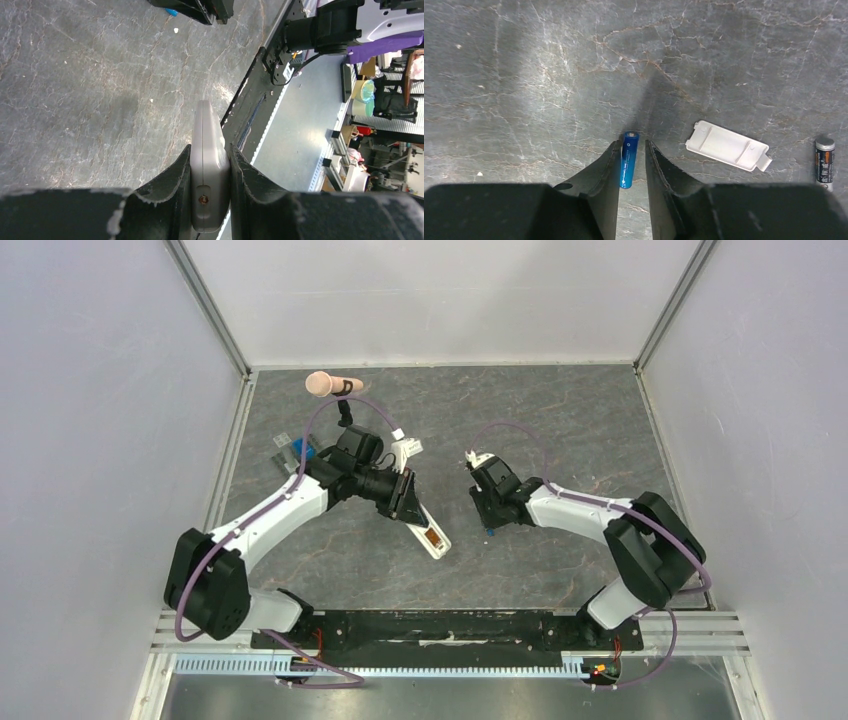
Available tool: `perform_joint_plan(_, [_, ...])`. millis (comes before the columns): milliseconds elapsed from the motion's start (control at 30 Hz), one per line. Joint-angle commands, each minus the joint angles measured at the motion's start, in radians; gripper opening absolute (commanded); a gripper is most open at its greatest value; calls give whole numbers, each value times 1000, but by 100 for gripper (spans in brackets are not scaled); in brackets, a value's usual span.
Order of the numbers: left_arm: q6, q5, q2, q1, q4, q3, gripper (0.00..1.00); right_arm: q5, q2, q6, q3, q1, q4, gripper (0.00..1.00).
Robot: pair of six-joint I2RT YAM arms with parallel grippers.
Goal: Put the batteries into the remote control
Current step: Pick up the battery from the center of the board, then load the battery into the remote control.
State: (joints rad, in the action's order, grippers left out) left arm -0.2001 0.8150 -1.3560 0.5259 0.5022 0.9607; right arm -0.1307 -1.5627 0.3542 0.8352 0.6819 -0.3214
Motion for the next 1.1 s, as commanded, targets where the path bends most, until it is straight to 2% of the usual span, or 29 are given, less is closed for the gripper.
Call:
perform_joint_plan(0, [-49,31,-17,1,6,45,2,-48,-27,-9,42,10,-28,27])
perform_joint_plan(133, [-46,14,-19,3,5,51,2,-37,-54,-12,48,11,-38,24])
perform_joint_plan(267, [-29,-9,-16,8,6,58,2,-32,-56,-6,53,11,-42,7])
perform_joint_plan(400, [-22,-62,7,30,9,64,2,-28,16,5,45,11,-15,1])
perform_joint_plan(700, [-49,-113,-34,107,14,155,2,-63,314,49,0,11,63,0])
perform_joint_plan(867, [-79,-60,-149,129,6,218,2,-64,483,57,-60,11,121,0])
perform_joint_plan(1067, [-125,12,-339,128,45,329,2,61,620,19,-191,12,261,1])
